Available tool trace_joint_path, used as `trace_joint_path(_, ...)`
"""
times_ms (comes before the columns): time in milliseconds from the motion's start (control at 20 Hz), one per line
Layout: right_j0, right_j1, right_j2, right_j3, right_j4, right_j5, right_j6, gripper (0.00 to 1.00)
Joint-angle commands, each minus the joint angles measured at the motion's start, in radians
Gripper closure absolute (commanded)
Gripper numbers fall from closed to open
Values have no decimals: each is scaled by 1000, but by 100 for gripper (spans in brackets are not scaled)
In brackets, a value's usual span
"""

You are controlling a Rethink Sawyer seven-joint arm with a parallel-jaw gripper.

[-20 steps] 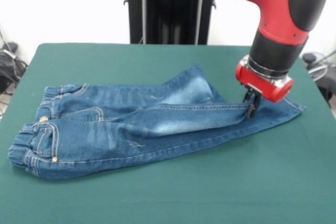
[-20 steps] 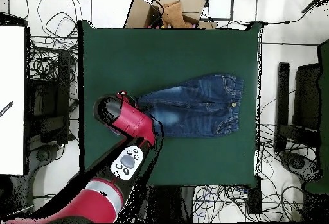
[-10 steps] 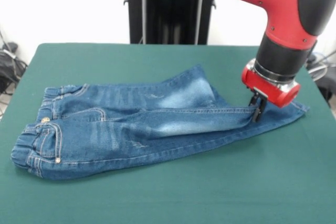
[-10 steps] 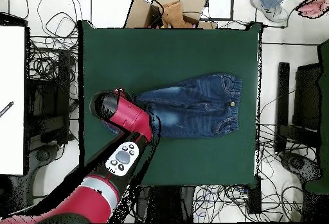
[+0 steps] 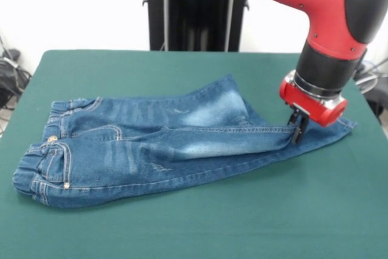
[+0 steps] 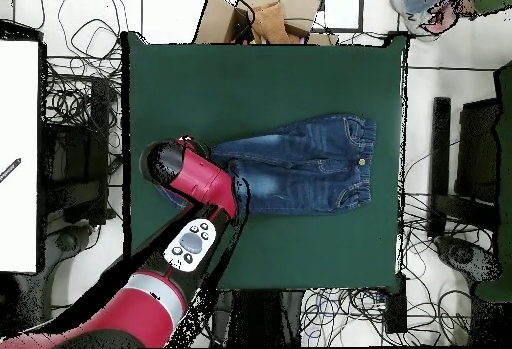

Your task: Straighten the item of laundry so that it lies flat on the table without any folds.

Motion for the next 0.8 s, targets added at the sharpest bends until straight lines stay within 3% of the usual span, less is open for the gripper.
trace_joint_path(50,-9,-3,78,-11,6,51,272,100)
trace_joint_path(800,-31,-20,113,26,6,-1,225,100)
